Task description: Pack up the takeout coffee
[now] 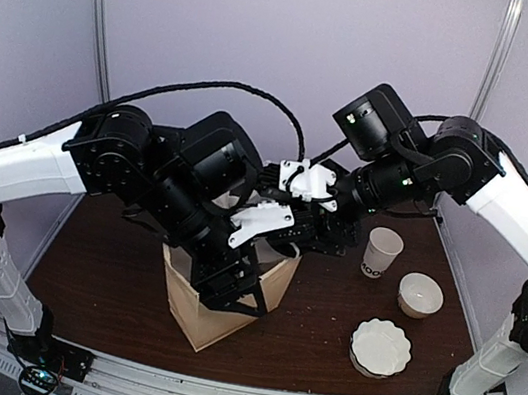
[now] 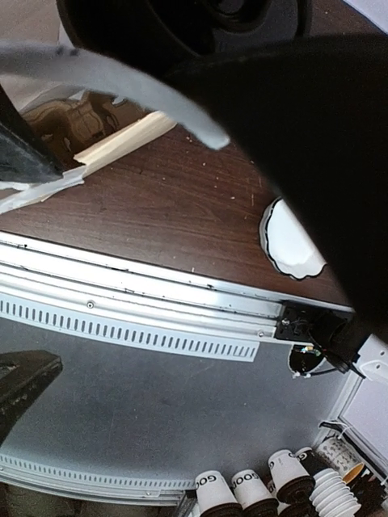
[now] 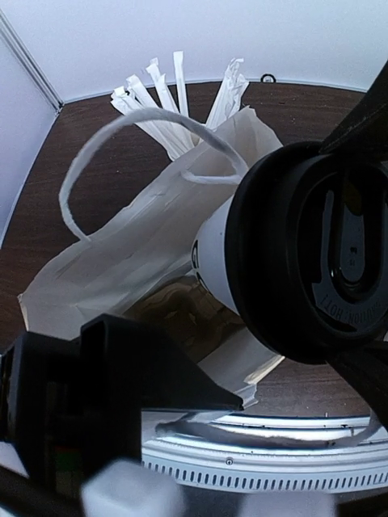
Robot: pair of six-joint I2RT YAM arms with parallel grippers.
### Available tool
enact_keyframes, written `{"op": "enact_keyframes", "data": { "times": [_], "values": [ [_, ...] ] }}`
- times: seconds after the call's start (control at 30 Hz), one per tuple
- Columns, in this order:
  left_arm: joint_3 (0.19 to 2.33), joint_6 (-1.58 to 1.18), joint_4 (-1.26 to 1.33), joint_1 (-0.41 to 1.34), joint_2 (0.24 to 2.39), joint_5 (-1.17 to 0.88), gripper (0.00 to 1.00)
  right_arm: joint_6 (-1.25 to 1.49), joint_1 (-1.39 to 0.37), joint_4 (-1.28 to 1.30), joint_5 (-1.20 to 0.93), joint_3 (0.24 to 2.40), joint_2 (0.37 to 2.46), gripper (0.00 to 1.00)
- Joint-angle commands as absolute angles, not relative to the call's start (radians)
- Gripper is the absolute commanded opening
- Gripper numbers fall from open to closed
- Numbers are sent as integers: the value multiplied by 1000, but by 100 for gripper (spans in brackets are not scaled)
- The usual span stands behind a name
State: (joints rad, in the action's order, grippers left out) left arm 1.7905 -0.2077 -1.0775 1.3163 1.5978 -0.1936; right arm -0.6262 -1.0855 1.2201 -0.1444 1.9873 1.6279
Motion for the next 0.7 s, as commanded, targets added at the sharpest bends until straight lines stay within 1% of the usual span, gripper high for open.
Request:
{"op": "enact_keyframes", "data": {
  "times": [0.0, 0.07, 0.23, 0.4, 0.47, 0.5, 0.57, 0.6, 0.63, 0.67],
  "values": [
    [1864, -130, -1007, 1348, 1492, -129, 76, -646, -1124, 1242, -125, 1951, 1651, 73],
    [1873, -128, -1056, 1348, 1445, -78, 78, -655, -1131, 1245, -117, 1953, 1644, 73],
    [1829, -123, -1130, 1348, 1324, 127, 81, -695, -1142, 1285, -111, 1956, 1642, 73],
    [1758, -94, -1104, 1348, 1263, 173, 85, -718, -1162, 1301, -109, 1924, 1644, 72],
    [1740, -77, -1104, 1347, 1258, 216, 86, -721, -1166, 1306, -110, 1919, 1640, 72],
    [1734, -81, -1104, 1344, 1257, 250, 89, -722, -1168, 1309, -112, 1918, 1636, 72],
    [1719, -122, -1095, 1305, 1259, 349, 95, -731, -1172, 1314, -107, 1915, 1629, 72],
    [1714, -152, -1098, 1269, 1263, 395, 96, -738, -1176, 1315, -104, 1910, 1619, 72],
    [1702, -184, -1099, 1211, 1266, 399, 96, -743, -1181, 1315, -98, 1906, 1612, 72],
    [1676, -204, -1086, 1147, 1264, 350, 96, -755, -1187, 1311, -92, 1892, 1598, 72]
  ]
}}
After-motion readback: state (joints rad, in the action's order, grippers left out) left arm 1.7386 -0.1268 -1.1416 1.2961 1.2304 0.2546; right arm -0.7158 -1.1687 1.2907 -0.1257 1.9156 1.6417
